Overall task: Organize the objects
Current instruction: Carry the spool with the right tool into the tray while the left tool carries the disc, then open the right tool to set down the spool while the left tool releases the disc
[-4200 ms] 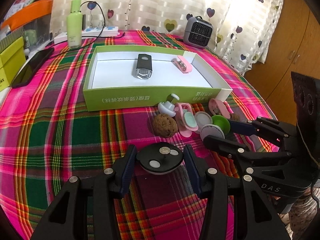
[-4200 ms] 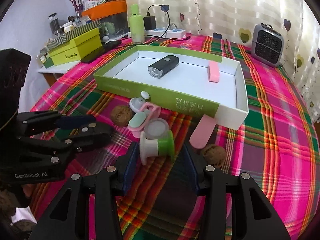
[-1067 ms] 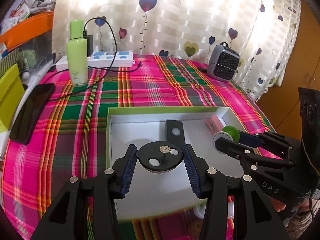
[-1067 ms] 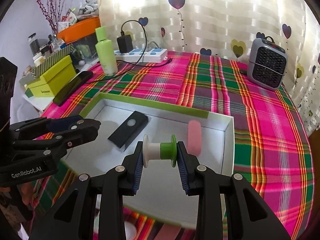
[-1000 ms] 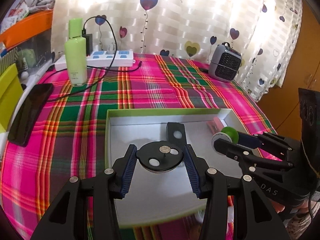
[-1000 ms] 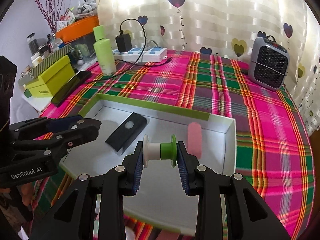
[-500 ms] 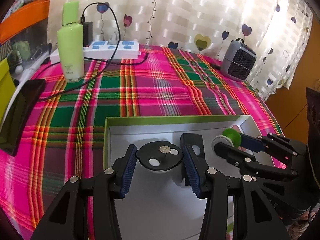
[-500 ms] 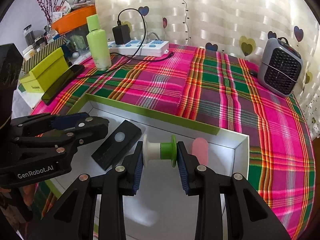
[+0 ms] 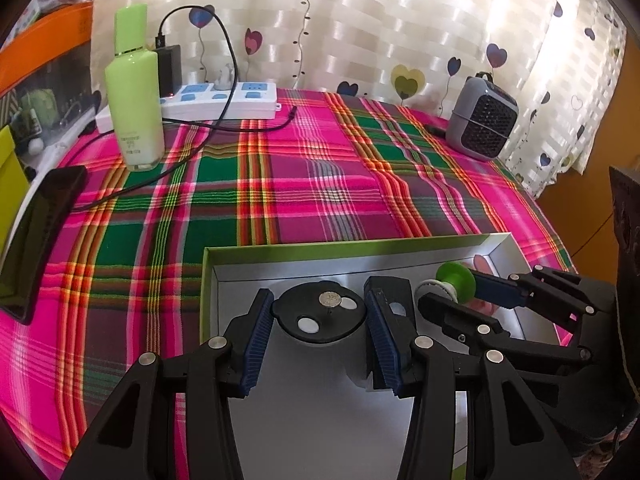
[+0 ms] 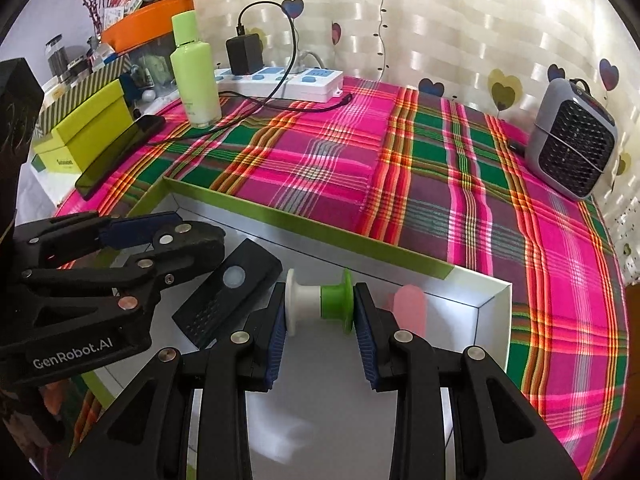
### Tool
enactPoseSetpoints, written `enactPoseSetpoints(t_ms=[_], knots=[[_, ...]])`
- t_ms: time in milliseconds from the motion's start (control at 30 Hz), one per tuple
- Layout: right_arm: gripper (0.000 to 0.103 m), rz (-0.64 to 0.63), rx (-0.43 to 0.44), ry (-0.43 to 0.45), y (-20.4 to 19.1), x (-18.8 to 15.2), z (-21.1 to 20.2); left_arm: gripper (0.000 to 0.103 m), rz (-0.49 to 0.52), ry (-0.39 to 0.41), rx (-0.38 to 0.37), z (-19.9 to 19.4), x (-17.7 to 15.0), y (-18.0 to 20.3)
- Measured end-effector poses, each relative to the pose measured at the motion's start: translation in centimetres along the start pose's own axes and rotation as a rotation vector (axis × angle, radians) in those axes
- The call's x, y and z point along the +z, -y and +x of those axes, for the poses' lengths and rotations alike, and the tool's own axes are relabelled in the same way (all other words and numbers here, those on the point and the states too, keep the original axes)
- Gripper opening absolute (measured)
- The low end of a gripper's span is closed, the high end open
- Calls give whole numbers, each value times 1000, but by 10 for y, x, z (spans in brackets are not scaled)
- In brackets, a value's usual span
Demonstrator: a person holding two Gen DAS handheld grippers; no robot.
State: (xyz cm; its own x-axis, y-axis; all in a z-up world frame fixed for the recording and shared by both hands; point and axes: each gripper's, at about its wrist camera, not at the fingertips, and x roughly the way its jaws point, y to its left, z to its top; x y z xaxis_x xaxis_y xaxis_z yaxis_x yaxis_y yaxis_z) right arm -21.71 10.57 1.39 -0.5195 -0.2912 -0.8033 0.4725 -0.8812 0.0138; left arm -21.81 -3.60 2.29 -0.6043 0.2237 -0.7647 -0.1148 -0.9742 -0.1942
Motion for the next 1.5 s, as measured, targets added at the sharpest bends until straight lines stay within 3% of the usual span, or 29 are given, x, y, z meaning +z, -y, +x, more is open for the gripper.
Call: enactPoseSetpoints(t_ms=[500, 633, 1500], knots=[[33, 5, -9, -1, 1, -1, 0, 47, 3, -6, 0, -1, 0, 1], [45, 9, -11, 7, 1, -3, -2, 47, -3, -6, -5, -3, -3, 0], [45, 88, 15, 103, 0, -32, -47, 47, -26, 76, -19, -60, -37, 12]])
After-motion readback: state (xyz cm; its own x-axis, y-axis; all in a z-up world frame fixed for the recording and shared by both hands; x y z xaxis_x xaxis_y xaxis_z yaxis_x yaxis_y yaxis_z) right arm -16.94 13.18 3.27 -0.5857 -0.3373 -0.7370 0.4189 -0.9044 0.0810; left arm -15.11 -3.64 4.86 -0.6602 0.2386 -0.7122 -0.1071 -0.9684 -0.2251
